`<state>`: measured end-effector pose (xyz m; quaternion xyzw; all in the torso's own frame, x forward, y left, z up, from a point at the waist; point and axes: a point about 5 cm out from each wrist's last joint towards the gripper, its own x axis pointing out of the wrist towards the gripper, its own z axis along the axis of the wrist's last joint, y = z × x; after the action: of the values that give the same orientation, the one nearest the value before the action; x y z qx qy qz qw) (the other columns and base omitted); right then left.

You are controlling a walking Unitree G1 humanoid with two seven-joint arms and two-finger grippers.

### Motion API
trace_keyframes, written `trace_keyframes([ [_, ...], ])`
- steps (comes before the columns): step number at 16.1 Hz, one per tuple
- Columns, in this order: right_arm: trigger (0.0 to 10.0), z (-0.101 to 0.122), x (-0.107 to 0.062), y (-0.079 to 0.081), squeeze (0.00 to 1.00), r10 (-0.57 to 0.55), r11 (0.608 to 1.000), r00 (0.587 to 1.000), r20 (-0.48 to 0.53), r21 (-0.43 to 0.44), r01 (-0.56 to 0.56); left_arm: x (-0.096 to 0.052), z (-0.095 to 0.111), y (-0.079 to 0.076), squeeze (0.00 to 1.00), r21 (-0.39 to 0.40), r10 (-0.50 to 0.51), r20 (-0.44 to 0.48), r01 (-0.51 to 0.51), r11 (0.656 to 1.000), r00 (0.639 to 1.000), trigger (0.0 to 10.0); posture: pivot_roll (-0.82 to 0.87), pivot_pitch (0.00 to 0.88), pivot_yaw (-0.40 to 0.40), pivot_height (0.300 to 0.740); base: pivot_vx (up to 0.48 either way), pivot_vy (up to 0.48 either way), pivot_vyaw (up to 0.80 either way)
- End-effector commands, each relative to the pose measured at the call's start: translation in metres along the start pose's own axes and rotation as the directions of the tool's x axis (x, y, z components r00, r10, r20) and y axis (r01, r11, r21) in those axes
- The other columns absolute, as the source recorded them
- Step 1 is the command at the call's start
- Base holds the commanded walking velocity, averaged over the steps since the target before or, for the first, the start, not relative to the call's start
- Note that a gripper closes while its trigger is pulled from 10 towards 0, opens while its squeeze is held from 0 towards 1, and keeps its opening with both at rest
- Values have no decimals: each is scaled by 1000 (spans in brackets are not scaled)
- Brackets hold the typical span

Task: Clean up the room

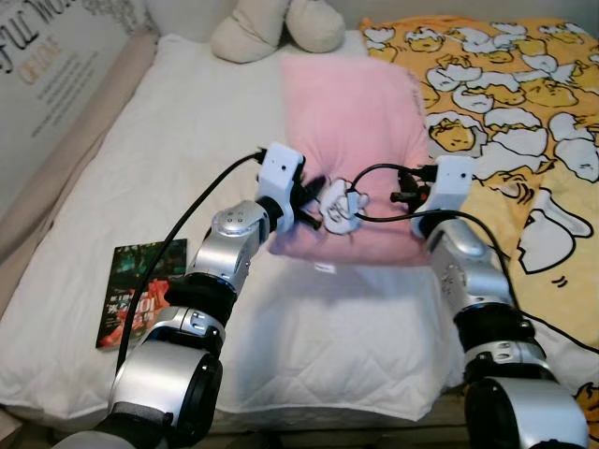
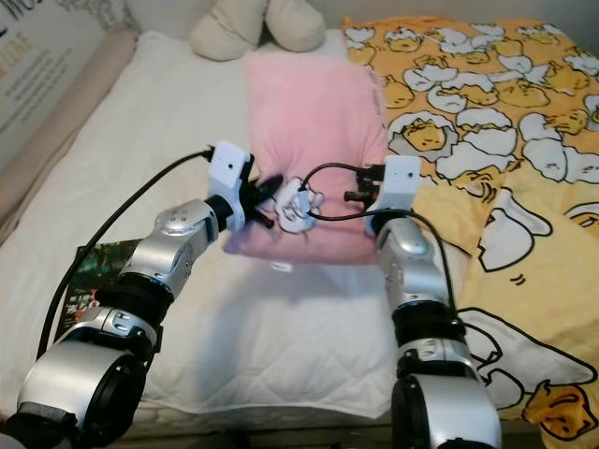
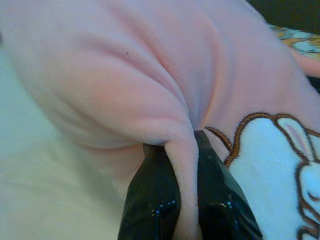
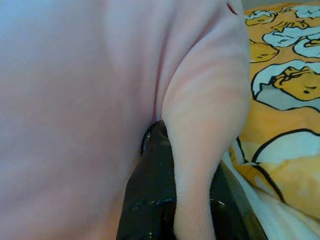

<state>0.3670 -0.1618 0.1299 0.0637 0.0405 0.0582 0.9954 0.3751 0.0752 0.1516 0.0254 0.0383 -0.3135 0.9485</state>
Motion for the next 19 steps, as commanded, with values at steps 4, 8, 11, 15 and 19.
trace_keyframes([
  [4,10000,-4,-8,11,0,18,994,999,48,-111,-13,0,15,3,0,41,88,110,-93,995,990,10000,-244,0,84,740,0,189,0],
  [8,10000,1,-7,14,0,34,993,997,72,-119,-25,1,13,4,0,68,121,102,-128,989,987,10000,-246,0,76,740,0,480,0],
  [11,10000,1,-6,14,0,37,991,997,68,-131,-28,1,14,5,0,58,148,107,-155,986,983,10000,-240,0,70,740,0,480,0],
  [15,10000,-1,-5,14,0,43,988,998,51,-151,-35,1,10,3,0,54,156,99,-162,985,983,10000,-234,0,66,740,0,480,327],
  [19,10000,-6,-7,14,0,48,987,998,38,-153,-42,2,9,1,0,50,165,98,-171,984,981,10000,-231,0,64,740,0,480,0],
])
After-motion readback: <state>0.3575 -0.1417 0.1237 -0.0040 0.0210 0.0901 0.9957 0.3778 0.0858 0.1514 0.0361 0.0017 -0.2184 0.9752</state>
